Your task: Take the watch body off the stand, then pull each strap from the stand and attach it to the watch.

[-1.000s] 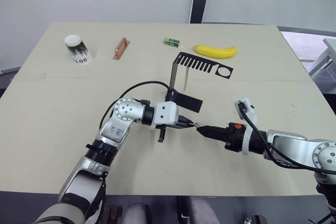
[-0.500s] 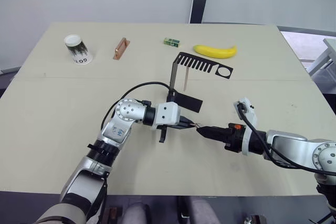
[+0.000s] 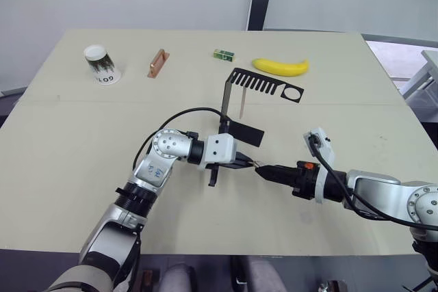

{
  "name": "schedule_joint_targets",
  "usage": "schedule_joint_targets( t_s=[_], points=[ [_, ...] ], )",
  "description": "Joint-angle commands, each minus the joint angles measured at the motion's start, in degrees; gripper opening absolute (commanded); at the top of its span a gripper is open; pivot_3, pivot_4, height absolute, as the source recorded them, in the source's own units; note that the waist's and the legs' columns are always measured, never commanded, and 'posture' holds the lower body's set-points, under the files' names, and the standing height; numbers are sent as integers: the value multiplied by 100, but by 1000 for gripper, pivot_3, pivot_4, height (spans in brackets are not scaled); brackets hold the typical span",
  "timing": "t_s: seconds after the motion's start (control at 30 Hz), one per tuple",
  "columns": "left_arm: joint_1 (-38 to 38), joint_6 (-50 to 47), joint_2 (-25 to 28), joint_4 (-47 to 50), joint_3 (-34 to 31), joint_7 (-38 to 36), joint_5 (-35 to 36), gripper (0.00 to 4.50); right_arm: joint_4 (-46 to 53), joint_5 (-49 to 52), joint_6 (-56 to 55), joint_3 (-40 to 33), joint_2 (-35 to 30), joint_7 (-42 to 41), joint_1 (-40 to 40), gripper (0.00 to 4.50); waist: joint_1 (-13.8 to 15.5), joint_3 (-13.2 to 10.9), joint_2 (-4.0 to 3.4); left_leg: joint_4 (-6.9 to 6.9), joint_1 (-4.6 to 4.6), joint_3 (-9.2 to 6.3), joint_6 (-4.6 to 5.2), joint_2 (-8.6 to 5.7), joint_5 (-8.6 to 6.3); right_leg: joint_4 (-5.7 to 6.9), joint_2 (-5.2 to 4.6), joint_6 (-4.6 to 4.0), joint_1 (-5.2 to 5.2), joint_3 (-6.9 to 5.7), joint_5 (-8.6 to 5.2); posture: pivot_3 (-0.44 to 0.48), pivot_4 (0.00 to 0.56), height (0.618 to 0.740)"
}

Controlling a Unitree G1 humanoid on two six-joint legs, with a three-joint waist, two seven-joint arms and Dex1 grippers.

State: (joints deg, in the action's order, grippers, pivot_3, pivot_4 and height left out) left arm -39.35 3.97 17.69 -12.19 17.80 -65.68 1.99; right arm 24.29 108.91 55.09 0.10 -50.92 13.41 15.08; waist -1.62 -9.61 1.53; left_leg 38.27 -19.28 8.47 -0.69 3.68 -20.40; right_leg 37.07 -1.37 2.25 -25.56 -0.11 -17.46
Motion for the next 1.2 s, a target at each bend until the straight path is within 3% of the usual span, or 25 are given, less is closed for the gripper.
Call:
schedule_joint_targets(
  t_s=[0.03,0.3,0.4,0.53,0.63,0.77,0.93,1.1,1.2],
  points=[
    [-160,75,-272,204,190,26,113,0,389,145,-6,106,70,-194,130,1511,0,0,0,0,0,0,0,0,0,0,0,0,0,0,0,0,150,740],
    [-146,-256,-204,420,80,-27,282,0,312,-115,2,11,39,-248,8,1511,1,0,0,0,0,0,0,0,0,0,0,0,0,0,0,0,150,740],
    [-115,-712,-29,685,-17,-313,579,883,378,-444,15,-48,18,-395,16,1511,-2,0,0,0,-1,0,0,0,0,0,0,0,0,0,0,0,150,740],
    [-8,-1325,467,1144,-284,-603,979,2852,709,-1157,98,-202,-177,-956,-35,1511,-7,0,0,-2,0,-1,0,1,0,0,0,0,0,0,0,0,150,740],
    [34,-2094,927,1512,-535,-955,1578,4323,1150,-2257,40,-232,-494,-1770,-85,1511,-25,0,-1,-3,2,0,-1,2,0,0,0,0,0,0,0,0,150,740],
    [-30,-2582,1236,1565,-716,-1148,2008,4420,1704,-4053,-580,-116,-943,-3054,-334,1511,1,-1,-3,-2,2,-4,-1,1,0,-5,0,1,1,-4,-1,0,150,740],
    [-25,-2470,1296,1455,-738,-1217,2057,4420,2056,-6273,-2099,76,-1359,-4653,-1005,1511,25,-2,-2,-1,-7,-7,6,-6,-4,-18,-3,9,2,-11,-2,0,150,740],
    [119,-1989,1397,1328,-656,-1397,1899,4420,1786,-7546,-3354,37,-1246,-5490,-1555,1511,-12,-2,0,0,0,2,5,-6,-5,-12,-2,10,3,-8,-2,0,150,740],
    [162,-1987,1365,1332,-704,-1346,1968,4420,1649,-7689,-3548,-79,-991,-5615,-1670,1511,-6,-2,0,3,7,5,3,-6,-4,-5,1,9,4,-5,-2,0,150,740]
  ],
)
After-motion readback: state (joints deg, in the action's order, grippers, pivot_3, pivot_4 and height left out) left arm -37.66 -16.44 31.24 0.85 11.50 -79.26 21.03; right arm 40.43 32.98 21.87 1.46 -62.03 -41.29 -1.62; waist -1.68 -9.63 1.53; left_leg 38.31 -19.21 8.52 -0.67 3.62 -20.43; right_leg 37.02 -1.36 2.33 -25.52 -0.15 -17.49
